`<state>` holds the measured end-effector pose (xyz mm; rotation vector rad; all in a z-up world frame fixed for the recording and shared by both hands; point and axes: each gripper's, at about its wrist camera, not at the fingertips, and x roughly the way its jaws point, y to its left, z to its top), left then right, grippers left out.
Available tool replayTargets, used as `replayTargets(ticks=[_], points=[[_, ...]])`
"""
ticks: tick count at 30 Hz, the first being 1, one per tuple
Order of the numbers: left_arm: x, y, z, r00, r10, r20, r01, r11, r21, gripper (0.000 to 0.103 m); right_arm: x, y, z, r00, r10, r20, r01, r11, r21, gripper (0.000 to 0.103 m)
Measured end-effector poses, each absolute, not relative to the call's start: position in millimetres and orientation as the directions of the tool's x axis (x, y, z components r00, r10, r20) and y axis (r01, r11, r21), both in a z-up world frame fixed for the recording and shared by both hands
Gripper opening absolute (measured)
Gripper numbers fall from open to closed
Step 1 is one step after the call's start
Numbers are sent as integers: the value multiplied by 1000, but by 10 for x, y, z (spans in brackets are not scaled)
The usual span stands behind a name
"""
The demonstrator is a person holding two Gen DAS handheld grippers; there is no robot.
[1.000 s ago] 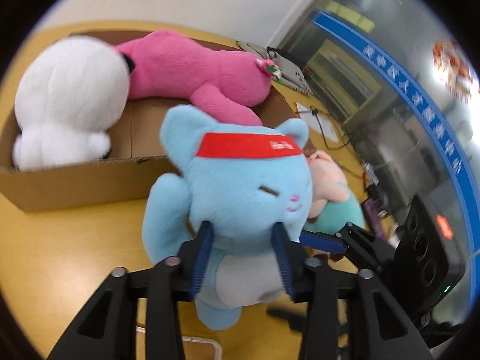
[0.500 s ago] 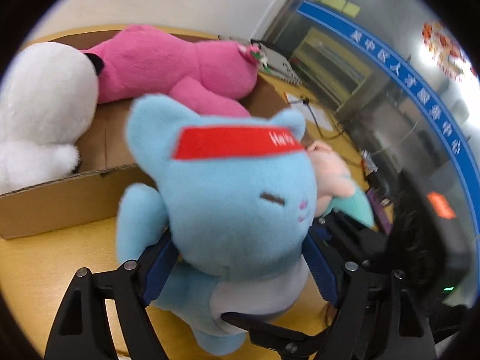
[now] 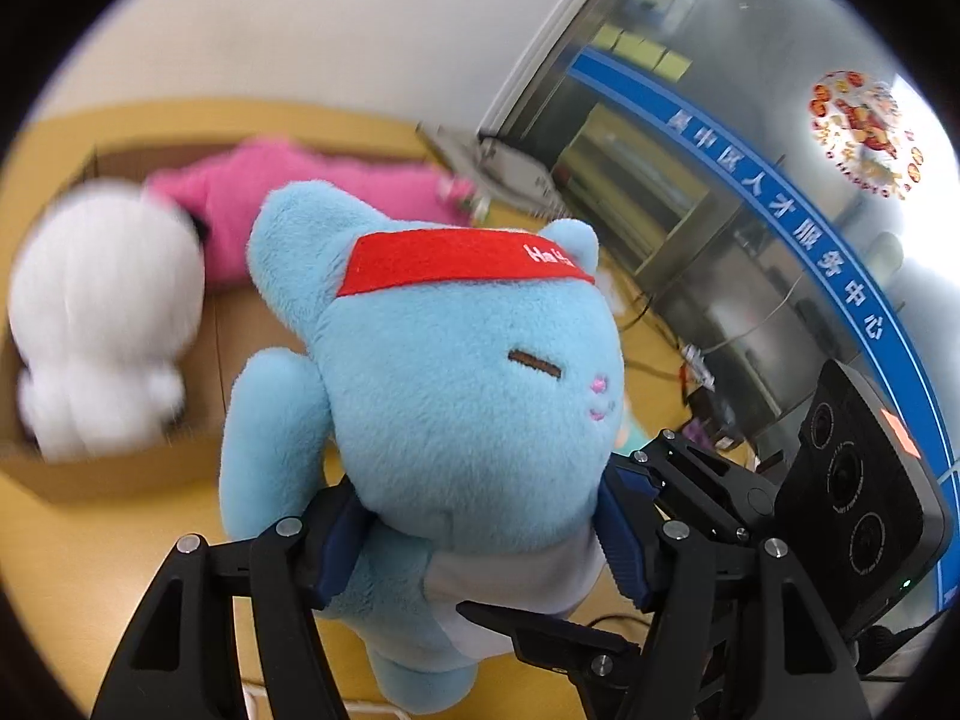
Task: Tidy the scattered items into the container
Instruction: 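Lift the blue cat with both grippers and carry it over the box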
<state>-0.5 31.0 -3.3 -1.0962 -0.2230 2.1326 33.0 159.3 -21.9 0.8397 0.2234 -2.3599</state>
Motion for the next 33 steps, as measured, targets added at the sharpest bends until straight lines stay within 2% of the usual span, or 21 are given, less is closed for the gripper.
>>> replayTargets(ticks=[5, 10, 13, 15, 20, 33], points=[[-454, 387, 361, -429, 668, -608, -565, -724, -396, 67, -103, 1552, 261, -656, -487, -577, 598, -801, -4, 78], [-1128, 470, 341, -435, 658, -615, -559, -733, -388, 67, -814, 1461, 376, -662, -475, -580, 581, -814, 5, 78], [-1512, 468, 88, -414, 643, -644, -536, -744, -399, 67, -1193, 1375, 237, -655, -459, -600, 561, -827, 19, 78], [-1736, 504, -209, -371, 615, -695, -506, -762, -404, 68, -1466, 1319, 3, -617, -453, -644, 549, -834, 60, 77], [-1717, 551, -799, -311, 547, -777, -501, -789, -356, 70, -1707, 1253, -604, -461, -454, -763, 523, -833, 180, 77], [-1593, 449, -832, -335, 489, -805, -447, -835, -320, 73, -1713, 1191, -697, -349, -460, -816, 552, -805, 218, 78]])
